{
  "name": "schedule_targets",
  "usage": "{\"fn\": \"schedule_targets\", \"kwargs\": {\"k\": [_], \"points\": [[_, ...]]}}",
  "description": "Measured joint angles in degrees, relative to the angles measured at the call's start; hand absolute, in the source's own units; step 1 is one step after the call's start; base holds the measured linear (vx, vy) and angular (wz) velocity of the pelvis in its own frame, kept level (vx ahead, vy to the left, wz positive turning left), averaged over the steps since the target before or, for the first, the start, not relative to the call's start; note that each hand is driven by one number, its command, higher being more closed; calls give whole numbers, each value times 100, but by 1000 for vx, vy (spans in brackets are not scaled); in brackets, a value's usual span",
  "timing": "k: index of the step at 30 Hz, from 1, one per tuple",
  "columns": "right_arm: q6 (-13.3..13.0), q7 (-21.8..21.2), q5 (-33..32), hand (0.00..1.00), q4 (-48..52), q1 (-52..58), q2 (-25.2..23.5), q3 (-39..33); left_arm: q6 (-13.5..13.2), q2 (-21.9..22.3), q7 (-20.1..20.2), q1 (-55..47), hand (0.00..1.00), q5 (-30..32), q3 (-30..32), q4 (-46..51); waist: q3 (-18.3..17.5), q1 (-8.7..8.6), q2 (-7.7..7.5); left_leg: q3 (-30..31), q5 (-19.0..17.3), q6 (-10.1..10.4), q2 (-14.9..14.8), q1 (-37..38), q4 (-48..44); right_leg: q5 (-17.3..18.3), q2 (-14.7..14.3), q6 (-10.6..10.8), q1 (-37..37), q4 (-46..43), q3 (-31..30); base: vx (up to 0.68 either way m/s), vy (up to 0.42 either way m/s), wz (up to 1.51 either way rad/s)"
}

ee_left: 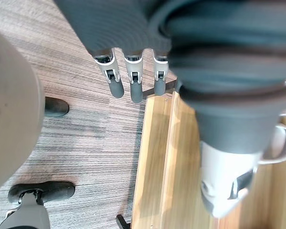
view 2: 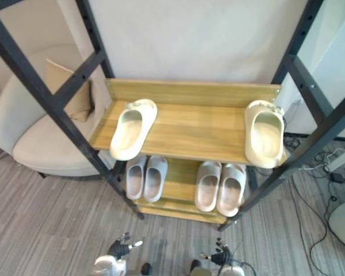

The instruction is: Organize the slippers on the shoe rack

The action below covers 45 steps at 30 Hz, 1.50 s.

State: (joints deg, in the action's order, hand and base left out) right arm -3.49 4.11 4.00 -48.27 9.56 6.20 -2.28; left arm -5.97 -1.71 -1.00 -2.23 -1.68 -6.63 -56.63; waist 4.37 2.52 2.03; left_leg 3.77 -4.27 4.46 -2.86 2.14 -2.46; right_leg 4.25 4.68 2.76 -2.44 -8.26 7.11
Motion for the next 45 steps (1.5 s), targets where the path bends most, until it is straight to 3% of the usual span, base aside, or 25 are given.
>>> {"fn": "schedule_targets", "kwargs": {"k": [8, 10, 11, 14, 21, 27, 30, 37, 45], "points": [[10, 75, -20, 0, -308, -112, -88, -376, 2, -118, 2, 7, 0, 154, -974, 128, -70, -40, -11, 1, -33, -19, -13, 51, 65, -151, -67, -8, 101, 264, -92, -44, 1, -6], [-3, 99, -47, 0, -387, -121, -52, -456, -4, -314, 35, -72, 0, 120, -1725, 849, -73, -51, -26, 16, -21, -18, -28, 135, 154, -149, -89, -9, 155, 297, -100, 0, 0, 0], [-4, 100, -59, 0, -400, -125, -45, -458, -9, -344, 38, -82, 0, 104, -1780, 952, -84, -51, -7, 16, -22, -17, -30, 141, 156, -150, -91, -9, 164, 303, -99, 45, -5, 0], [0, 104, -166, 0, -523, -119, 71, -495, -134, -627, 264, -200, 0, -218, -2479, 2487, -141, -68, 31, 60, -14, -11, -37, 206, 238, -141, -107, 1, 232, 367, -72, 70, 2, 4], [1, 121, -171, 0, -497, -98, 86, -556, -325, -681, 494, -126, 0, -1155, -2946, 4665, -168, -196, 58, 123, 20, -5, -23, 287, 269, -90, -128, -59, 271, 331, 11, 103, 3, 6], [1, 156, -164, 0, -420, -63, 98, -363, -494, -672, 171, 569, 0, -1768, -2911, 6032, -199, -199, 42, 68, -13, -44, -54, 394, 321, -2, -96, -32, 425, 340, 40, 19, 7, 3], [1, 156, -164, 0, -419, -27, 113, -314, -543, -600, -8, 734, 0, -1769, -2864, 6282, -300, -196, 32, 48, -33, -68, -33, 383, 319, 100, -60, -10, 338, 193, 23, -7, 12, 0], [9, 149, -163, 0, -440, 31, 206, -299, -660, -546, -561, 1539, 0, -1764, -2048, 6380, -414, -200, 16, 26, -79, -128, 97, 273, 210, 337, 76, 48, 37, -314, -43, 1, 6, -1], [125, 61, -164, 0, -550, 7, 296, -230, -714, -1485, -797, 2445, 0, -1669, -1117, 5363, -473, -276, 67, 60, -73, -122, 79, 193, 226, 114, -3, 23, 70, 74, 6, 11, -3, -2]]}}
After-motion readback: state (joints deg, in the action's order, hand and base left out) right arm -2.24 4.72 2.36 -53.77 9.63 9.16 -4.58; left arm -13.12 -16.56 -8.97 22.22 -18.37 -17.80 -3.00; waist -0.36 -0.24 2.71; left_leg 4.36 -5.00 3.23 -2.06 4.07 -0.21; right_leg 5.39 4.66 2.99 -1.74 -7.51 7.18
